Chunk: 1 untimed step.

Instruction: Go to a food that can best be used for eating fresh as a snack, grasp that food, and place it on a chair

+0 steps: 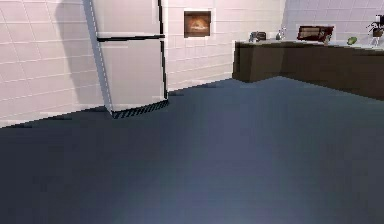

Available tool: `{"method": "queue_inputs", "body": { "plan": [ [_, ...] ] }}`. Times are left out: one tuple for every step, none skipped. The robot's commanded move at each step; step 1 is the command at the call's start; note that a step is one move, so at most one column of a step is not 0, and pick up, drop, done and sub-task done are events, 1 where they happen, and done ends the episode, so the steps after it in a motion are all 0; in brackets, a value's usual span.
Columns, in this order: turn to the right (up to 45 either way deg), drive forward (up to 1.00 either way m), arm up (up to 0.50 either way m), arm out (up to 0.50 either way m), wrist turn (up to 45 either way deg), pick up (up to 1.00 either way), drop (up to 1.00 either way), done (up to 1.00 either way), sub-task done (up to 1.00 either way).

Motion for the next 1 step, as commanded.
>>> {"method": "queue_inputs", "body": {
  "plan": [
    [0.0, 0.0, -0.44, 0.0, 0.0, 0.0, 0.0, 0.0, 0.0]
  ]
}}
